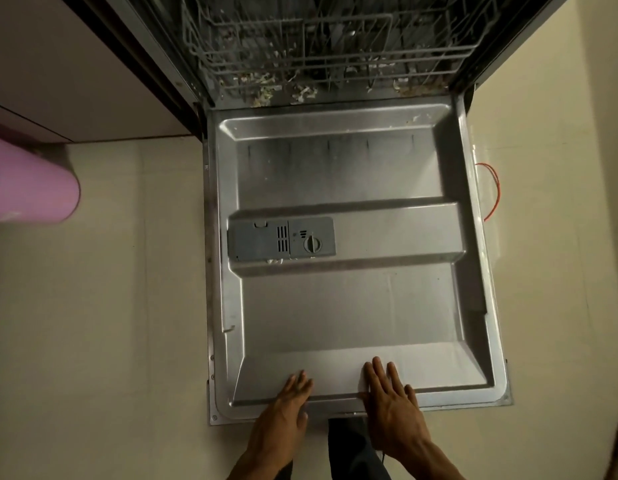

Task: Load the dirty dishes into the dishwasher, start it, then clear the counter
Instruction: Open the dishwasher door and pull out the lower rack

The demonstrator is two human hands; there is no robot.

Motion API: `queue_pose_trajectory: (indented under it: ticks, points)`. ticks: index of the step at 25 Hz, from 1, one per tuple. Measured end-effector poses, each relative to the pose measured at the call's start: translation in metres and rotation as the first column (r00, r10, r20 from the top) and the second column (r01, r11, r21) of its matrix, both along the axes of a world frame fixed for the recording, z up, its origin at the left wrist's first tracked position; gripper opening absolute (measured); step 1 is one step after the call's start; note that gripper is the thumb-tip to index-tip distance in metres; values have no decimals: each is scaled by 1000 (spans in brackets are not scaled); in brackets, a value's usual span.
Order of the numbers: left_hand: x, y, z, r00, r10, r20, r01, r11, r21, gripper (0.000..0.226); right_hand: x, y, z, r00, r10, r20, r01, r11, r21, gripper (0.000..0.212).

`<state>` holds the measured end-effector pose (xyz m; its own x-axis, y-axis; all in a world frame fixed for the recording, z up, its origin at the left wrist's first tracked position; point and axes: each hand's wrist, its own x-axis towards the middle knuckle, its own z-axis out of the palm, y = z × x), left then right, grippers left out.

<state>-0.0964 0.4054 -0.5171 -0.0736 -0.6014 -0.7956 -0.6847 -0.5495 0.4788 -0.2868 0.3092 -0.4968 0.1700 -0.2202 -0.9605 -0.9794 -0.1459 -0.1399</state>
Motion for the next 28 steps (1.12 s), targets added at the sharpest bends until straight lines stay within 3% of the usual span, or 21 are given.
queue_pose_trajectory:
  ticks: [8, 13, 18, 21, 24, 28]
  points:
    - [25, -40, -6, 978, -178, -106, 195, 964, 182, 64, -2, -39, -24, 999, 42, -11, -39, 983, 177, 77]
    - [27, -51, -6, 983, -182, -37, 186, 973, 136, 59, 8, -43, -24, 997, 64, -36, -56, 979, 195, 76]
    - [39, -102, 7, 986, -163, 47, 163, 987, -5, 56, 44, -84, -4, 989, 12, 145, 11, 988, -156, 33]
    - [59, -165, 16, 989, -102, 110, 121, 976, -183, 57, 73, -148, 7, 962, 4, 271, 90, 939, -332, 29]
    - [79, -235, 32, 983, -40, 180, 112, 905, -410, 58, 101, -215, 19, 927, 38, 372, 163, 854, -495, 29]
    - [103, -320, 60, 962, -9, 273, 165, 817, -553, 65, 127, -290, 47, 887, 123, 446, 226, 725, -651, 33]
